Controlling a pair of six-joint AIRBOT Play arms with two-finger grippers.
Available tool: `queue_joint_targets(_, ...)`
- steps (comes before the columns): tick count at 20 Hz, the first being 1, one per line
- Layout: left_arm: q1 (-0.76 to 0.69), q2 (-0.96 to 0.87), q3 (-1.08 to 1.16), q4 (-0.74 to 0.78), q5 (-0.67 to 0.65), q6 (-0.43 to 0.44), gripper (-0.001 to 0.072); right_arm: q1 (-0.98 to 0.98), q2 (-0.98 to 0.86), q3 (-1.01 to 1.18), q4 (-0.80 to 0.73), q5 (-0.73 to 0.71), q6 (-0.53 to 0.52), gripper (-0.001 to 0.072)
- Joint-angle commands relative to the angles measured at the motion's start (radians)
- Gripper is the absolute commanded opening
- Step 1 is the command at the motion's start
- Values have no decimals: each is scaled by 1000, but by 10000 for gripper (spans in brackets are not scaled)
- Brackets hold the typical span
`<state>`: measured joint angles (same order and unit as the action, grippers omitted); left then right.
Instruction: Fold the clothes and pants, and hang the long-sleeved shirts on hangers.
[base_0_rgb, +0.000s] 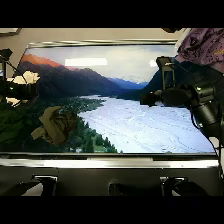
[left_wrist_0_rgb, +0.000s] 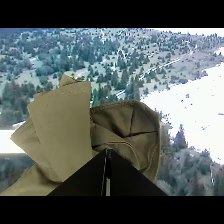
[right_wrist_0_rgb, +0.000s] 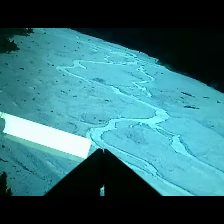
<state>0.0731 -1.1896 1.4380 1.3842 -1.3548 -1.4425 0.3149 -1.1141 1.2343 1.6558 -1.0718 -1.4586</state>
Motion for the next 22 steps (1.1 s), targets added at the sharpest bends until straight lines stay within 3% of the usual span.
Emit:
queue_joint_targets(1,0,1,0,0,0,0,18,1,0,0,0,0,0,29)
queue_joint_targets(22,0,1,0,0,13,0,18,1,0,0,0,0,0,29)
